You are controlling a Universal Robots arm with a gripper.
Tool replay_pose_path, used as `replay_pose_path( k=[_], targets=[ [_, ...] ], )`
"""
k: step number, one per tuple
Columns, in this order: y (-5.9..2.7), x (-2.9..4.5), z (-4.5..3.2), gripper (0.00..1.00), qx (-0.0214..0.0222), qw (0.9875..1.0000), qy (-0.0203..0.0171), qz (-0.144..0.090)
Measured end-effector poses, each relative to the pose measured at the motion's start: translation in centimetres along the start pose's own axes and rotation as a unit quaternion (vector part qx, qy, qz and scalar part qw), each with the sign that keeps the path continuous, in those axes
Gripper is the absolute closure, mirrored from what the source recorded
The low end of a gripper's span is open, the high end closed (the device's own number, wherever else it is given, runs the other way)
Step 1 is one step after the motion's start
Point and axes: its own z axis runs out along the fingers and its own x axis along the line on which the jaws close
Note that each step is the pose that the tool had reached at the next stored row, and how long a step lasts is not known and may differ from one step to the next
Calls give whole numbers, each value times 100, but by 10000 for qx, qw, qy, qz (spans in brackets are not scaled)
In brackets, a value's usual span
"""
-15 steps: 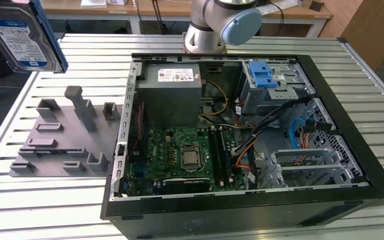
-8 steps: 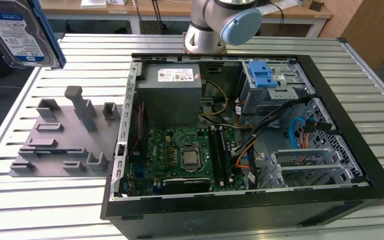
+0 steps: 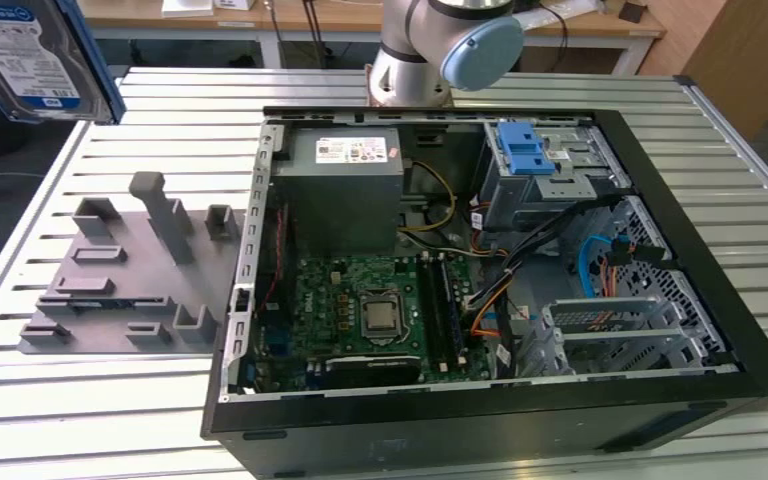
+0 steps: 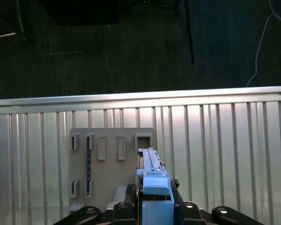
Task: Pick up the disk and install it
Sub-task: 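Pick up the disk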
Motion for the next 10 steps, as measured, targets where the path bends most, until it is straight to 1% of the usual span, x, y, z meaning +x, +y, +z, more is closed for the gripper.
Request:
replay_pose_path(
  k=[2, 4, 6, 10],
  targets=[
    [1, 0, -45, 64, 0, 10000, 0, 0],
    [1, -1, -71, 64, 0, 10000, 0, 0],
    [1, 2, -73, 64, 1, 10000, 0, 0],
    [-2, 57, -73, 64, 1, 10000, 1, 0]
  ],
)
